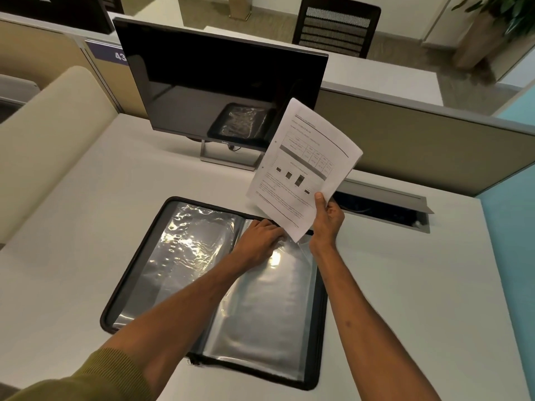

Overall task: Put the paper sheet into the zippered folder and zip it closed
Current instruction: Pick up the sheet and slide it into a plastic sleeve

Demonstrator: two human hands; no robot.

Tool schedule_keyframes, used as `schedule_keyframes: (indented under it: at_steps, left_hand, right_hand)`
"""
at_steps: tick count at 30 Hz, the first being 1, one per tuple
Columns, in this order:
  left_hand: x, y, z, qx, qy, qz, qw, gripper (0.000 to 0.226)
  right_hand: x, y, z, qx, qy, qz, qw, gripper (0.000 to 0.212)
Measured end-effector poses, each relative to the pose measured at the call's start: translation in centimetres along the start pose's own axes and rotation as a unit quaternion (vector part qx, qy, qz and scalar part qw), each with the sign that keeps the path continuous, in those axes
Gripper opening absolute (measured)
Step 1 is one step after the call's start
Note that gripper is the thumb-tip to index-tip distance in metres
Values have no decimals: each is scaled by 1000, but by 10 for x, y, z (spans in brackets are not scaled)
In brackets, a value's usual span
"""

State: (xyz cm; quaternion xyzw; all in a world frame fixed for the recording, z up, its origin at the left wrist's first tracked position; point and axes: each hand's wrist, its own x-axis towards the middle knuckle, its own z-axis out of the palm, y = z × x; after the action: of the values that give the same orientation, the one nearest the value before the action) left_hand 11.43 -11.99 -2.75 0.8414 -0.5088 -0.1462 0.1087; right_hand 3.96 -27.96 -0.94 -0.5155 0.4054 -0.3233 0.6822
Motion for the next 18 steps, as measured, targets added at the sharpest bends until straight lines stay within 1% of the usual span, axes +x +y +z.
schedule_keyframes:
  at_steps: [8, 13, 18]
  left_hand:
    - [-5, 0, -2, -21, 3, 12, 1000, 28]
    - [-6, -1, -4, -24, 9, 8, 1000, 29]
    - [-8, -1, -3, -38, 8, 12, 999, 29]
  right_hand:
    - [5, -5, -7, 34, -11, 15, 999, 32]
    - [5, -6, 3, 13, -24, 3, 1000, 32]
    - [10, -5, -3, -11, -28, -8, 1000, 32]
